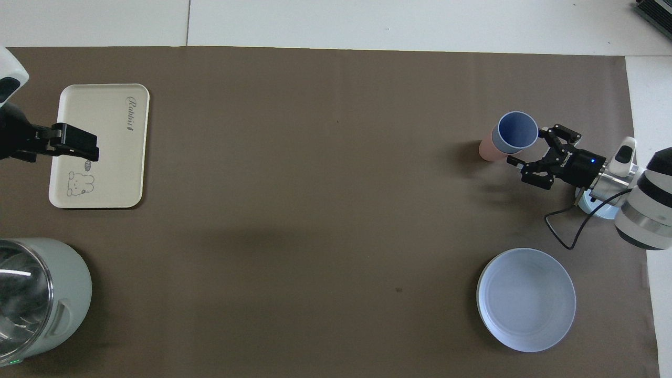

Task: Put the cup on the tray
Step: 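Grasp the nested cups with the right gripper and lift them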

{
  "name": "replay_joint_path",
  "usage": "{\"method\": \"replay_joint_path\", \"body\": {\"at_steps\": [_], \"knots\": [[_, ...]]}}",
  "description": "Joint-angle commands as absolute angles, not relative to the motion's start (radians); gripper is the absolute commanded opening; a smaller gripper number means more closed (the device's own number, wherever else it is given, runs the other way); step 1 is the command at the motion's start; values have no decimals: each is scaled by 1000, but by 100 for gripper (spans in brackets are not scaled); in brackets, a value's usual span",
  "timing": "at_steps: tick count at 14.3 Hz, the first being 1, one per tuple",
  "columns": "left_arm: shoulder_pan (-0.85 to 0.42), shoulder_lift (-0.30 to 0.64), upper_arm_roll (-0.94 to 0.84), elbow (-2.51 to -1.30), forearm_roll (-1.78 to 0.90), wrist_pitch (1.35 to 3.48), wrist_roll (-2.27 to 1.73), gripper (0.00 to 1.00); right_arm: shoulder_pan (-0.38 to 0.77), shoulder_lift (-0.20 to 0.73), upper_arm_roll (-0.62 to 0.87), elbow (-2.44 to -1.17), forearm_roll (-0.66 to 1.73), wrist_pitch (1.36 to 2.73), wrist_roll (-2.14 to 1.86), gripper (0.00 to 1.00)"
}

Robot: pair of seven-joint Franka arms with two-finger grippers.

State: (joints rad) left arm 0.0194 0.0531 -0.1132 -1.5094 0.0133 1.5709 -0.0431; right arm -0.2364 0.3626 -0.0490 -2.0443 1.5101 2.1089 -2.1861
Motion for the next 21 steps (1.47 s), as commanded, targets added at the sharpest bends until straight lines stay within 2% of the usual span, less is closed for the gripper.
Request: {"method": "replay_joint_path", "body": {"at_steps": [1, 17, 18, 19, 20, 21], "knots": [[32, 23, -120, -1540, 23, 1565, -34, 100, -216, 354, -49, -2066, 1563, 2129, -2227, 100], [32, 23, -120, -1539, 23, 1565, -34, 100, -164, 351, -48, -2089, 1637, 2181, -2292, 100], [32, 23, -120, -1540, 21, 1565, -34, 100, -164, 353, -48, -2088, 1637, 2183, -2313, 70], [32, 23, -120, -1539, 21, 1565, -34, 100, -161, 353, -48, -2085, 1638, 2187, -2339, 7], [32, 23, -120, -1540, 21, 1565, -34, 100, -150, 354, -48, -2083, 1640, 2204, -2335, 0], [32, 23, -120, -1540, 21, 1565, -34, 100, -146, 356, -48, -2080, 1647, 2207, -2318, 0]]}}
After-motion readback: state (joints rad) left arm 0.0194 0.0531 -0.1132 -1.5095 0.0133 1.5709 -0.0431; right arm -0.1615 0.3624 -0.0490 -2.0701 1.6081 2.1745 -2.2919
